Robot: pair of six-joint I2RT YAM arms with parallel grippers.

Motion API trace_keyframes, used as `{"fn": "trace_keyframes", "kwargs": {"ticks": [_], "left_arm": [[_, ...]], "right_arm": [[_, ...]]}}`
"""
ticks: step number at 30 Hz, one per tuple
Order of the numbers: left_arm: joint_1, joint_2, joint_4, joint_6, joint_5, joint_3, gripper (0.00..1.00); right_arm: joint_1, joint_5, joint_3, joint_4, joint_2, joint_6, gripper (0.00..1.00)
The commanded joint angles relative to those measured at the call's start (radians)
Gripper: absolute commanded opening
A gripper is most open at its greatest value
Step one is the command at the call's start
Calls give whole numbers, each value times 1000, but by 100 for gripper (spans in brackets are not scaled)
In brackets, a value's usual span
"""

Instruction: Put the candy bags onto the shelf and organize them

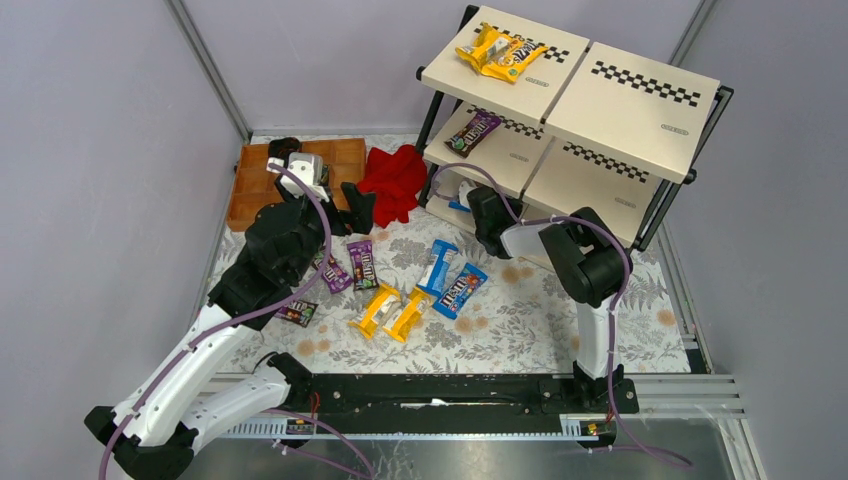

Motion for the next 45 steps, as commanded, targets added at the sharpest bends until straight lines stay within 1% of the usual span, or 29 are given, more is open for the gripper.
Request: {"fn": "trace_keyframes", "kwargs": {"ticks": [1,12,18,21,25,29,32,34,37,40,43,45], "left_arm": [[5,-3,60,-7,7,-7,99],[5,9,57,-3,-6,-5,99],[5,12,57,-1,-9,-6,99],[5,19,55,-1,-8,-5,99],[5,19,55,-1,-4,-3,99],[5,21,54,2,-18,-4,99],[5,22,52,2,-8,-2,99],[5,18,51,3,-9,-1,99],[5,16,53,3,-27,0,99],[5,23,39,-32,-28,25,99],[5,40,16,-98,16,100,99],[5,60,7,-135,58,169,99]], "right_arm": [[-14,-83,-21,75,-8,-35,0],[-11,-148,5,213,46,-163,0],[-3,-208,0,213,15,-124,1],[14,-160,-10,256,-1,-125,6],[58,-60,-4,182,-55,-75,15],[118,42,-40,117,-122,-32,22],[165,55,-76,-13,-195,67,28],[204,28,-107,-126,-251,162,32],[294,-14,-159,-291,-323,335,39],[386,-57,-140,-498,-393,548,41],[425,-196,-95,-681,-476,766,46],[426,-304,-82,-751,-535,901,50]]}}
